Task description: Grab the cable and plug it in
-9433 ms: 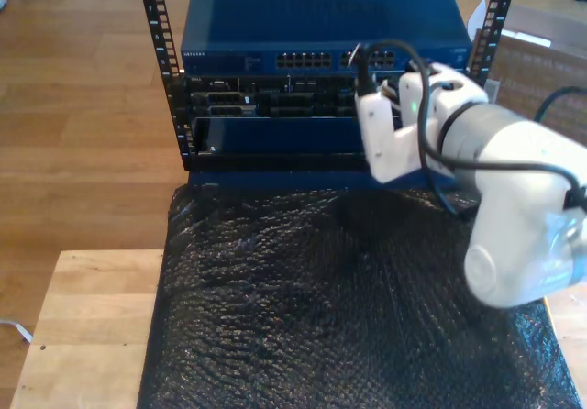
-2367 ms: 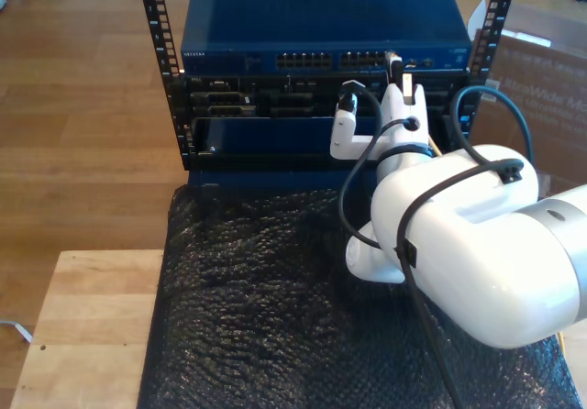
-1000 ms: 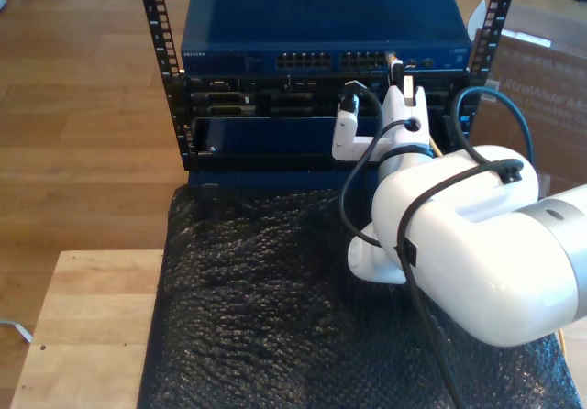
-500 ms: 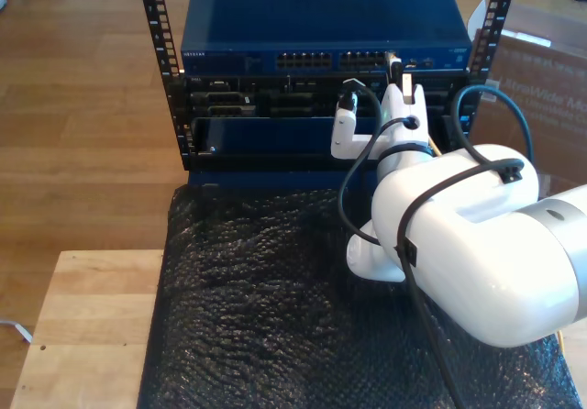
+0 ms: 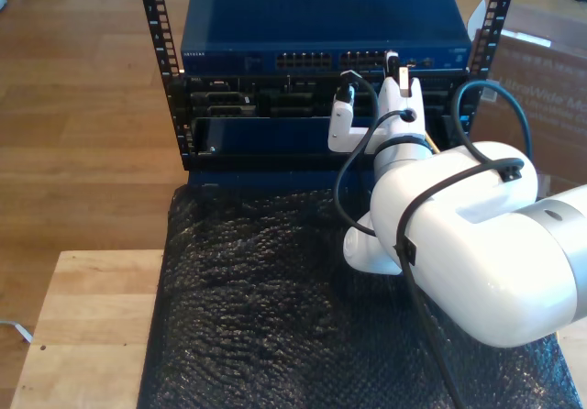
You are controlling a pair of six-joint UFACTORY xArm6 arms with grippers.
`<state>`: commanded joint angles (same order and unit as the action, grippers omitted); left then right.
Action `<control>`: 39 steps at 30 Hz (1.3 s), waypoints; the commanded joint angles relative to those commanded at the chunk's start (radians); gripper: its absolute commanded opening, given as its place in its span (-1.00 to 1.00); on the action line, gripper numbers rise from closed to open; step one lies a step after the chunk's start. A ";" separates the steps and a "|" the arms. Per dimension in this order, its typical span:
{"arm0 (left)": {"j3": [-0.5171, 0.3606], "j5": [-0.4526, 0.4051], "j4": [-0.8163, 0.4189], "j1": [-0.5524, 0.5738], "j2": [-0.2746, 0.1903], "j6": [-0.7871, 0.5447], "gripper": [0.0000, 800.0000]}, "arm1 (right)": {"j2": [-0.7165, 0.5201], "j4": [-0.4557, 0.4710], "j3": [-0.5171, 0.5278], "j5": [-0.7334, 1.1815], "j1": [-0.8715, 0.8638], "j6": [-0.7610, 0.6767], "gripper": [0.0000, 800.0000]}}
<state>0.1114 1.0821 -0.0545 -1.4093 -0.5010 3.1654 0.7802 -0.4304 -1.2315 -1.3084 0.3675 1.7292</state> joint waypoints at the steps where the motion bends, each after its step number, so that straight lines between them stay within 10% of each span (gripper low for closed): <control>1: 0.000 0.000 0.000 0.000 0.000 0.000 1.00 | 0.000 0.000 0.002 0.002 0.000 0.000 -1.00; 8: 0.000 0.000 0.000 0.000 0.000 0.000 1.00 | -0.032 0.002 0.051 0.005 -0.003 -0.005 -0.46; 18: 0.000 0.000 0.000 0.000 0.000 0.000 1.00 | -0.212 -0.002 0.255 0.074 0.046 -0.006 -0.22; 27: 0.000 0.000 0.000 0.000 0.000 0.000 1.00 | -0.476 -0.002 0.523 0.407 0.048 -0.003 0.60; 39: 0.000 0.000 0.000 0.000 0.000 0.000 1.00 | -0.944 0.018 0.772 0.812 -0.172 0.187 0.78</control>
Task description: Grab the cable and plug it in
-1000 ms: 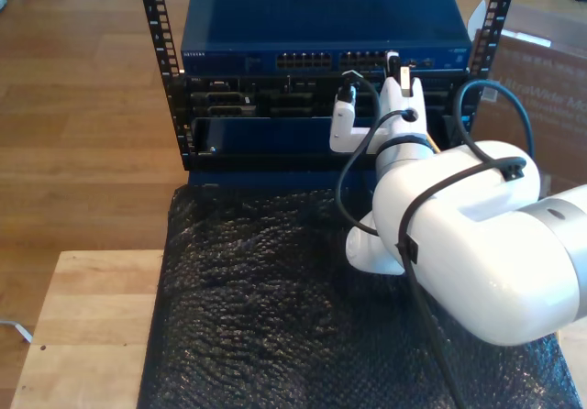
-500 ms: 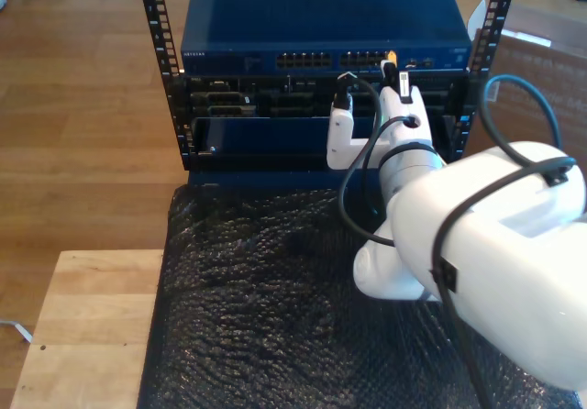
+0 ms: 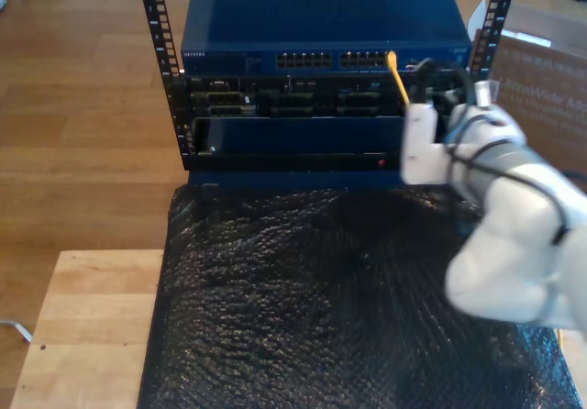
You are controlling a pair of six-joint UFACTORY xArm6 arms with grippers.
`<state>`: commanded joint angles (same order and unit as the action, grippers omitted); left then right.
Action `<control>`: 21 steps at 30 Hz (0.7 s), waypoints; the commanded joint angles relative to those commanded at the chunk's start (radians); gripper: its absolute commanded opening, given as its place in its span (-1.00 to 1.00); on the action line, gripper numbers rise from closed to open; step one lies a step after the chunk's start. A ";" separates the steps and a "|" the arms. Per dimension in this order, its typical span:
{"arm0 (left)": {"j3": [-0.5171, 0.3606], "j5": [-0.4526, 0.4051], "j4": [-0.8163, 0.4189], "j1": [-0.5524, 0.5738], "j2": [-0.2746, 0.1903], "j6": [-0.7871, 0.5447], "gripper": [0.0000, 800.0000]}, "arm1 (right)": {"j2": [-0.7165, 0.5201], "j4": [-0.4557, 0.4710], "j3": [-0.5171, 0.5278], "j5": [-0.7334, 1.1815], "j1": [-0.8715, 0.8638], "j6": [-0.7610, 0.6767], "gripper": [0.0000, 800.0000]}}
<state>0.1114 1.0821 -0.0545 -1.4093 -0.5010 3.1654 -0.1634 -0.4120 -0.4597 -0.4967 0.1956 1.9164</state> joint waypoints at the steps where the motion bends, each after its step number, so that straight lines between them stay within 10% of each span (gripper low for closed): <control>1: 0.000 0.002 0.000 0.000 0.000 0.000 1.00 | -0.029 0.000 0.009 0.041 -0.026 0.026 0.80; 21: 0.000 0.000 0.000 0.000 0.000 0.000 1.00 | -0.442 0.002 0.052 0.985 -0.738 0.605 0.99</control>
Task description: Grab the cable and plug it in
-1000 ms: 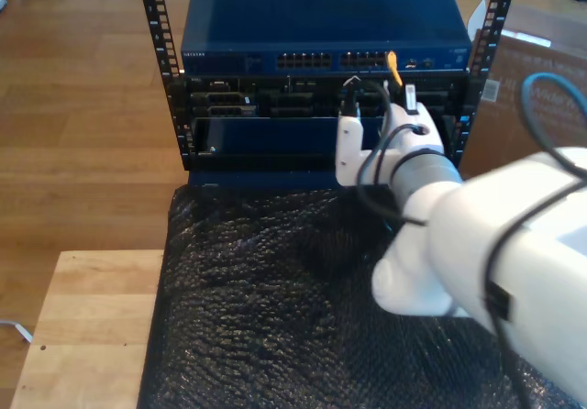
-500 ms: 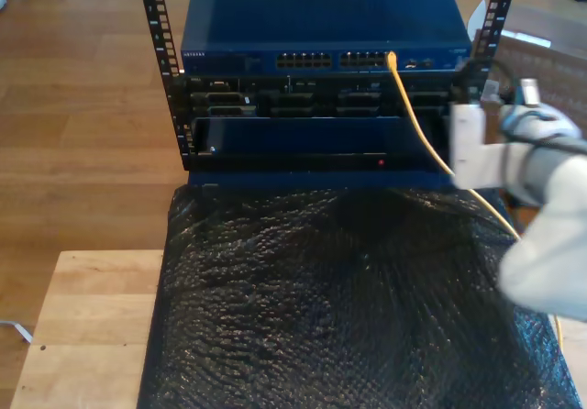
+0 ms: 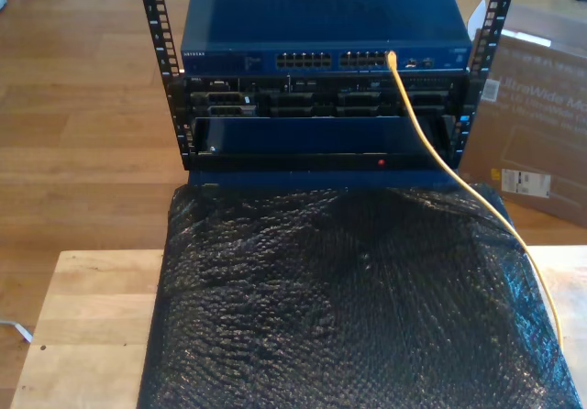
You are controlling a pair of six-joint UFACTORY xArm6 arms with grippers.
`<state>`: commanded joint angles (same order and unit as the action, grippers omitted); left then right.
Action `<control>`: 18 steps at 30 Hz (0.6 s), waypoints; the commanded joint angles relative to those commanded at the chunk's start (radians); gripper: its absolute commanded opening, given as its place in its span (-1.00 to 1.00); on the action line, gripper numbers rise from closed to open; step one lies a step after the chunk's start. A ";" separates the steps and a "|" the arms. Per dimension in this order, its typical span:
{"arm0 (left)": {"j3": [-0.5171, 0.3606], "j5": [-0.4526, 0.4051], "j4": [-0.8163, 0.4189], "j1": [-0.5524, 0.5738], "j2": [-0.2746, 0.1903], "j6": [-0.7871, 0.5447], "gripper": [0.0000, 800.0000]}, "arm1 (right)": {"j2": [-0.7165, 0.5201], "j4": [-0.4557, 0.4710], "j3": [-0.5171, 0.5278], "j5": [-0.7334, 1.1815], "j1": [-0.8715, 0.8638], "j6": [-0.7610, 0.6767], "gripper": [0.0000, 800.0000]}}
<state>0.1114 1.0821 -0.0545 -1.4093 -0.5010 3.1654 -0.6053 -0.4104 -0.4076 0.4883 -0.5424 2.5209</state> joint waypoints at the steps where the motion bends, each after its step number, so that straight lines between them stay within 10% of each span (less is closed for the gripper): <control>1: 0.000 0.000 0.000 0.000 0.000 0.000 1.00 | -0.008 0.000 -0.002 0.041 -0.034 0.034 0.99; 18: 0.000 0.000 0.000 0.000 0.000 0.000 1.00 | -0.112 0.091 -0.009 0.549 -0.545 0.333 0.99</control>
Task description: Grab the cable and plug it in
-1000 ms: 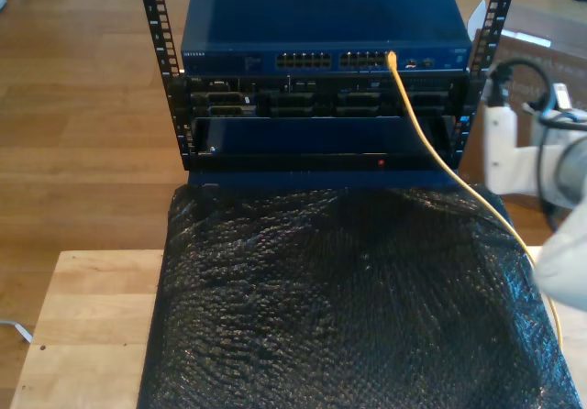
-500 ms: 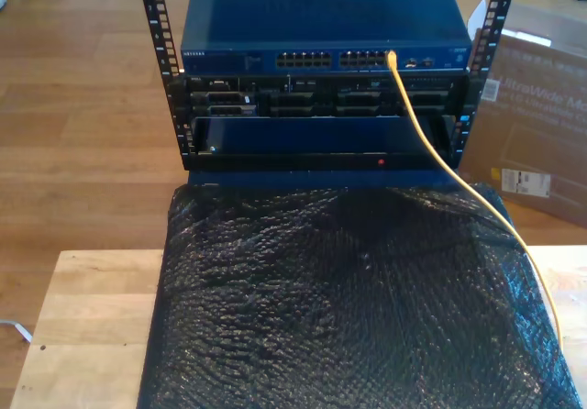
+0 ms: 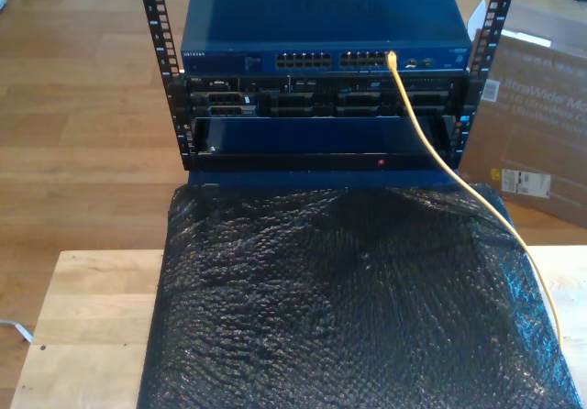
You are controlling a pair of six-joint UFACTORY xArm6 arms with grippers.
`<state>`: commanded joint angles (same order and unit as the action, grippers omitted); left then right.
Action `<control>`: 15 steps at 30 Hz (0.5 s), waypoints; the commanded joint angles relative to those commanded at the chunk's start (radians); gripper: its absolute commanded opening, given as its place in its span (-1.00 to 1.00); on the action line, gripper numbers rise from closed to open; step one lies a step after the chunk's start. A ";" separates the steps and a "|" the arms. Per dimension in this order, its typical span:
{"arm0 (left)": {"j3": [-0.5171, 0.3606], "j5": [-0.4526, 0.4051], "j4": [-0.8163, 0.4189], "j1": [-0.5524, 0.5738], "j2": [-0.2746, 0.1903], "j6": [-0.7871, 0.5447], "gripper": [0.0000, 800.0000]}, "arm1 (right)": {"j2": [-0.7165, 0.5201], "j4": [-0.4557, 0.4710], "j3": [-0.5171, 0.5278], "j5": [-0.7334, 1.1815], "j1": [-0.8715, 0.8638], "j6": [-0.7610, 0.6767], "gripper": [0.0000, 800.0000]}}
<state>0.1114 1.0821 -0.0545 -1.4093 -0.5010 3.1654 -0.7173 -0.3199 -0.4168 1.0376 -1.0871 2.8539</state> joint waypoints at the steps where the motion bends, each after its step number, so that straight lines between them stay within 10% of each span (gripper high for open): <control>1: 0.000 0.000 0.000 0.000 0.000 0.000 1.00 | -0.008 0.031 0.003 0.025 -0.023 0.002 0.99; 15: 0.000 0.000 0.000 0.000 0.000 0.000 1.00 | -0.058 0.341 0.123 0.098 -0.178 0.075 0.99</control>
<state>0.1114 1.0821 -0.0545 -1.4093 -0.5010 3.1654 -0.7756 0.0207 -0.2940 1.1358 -1.2651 2.9291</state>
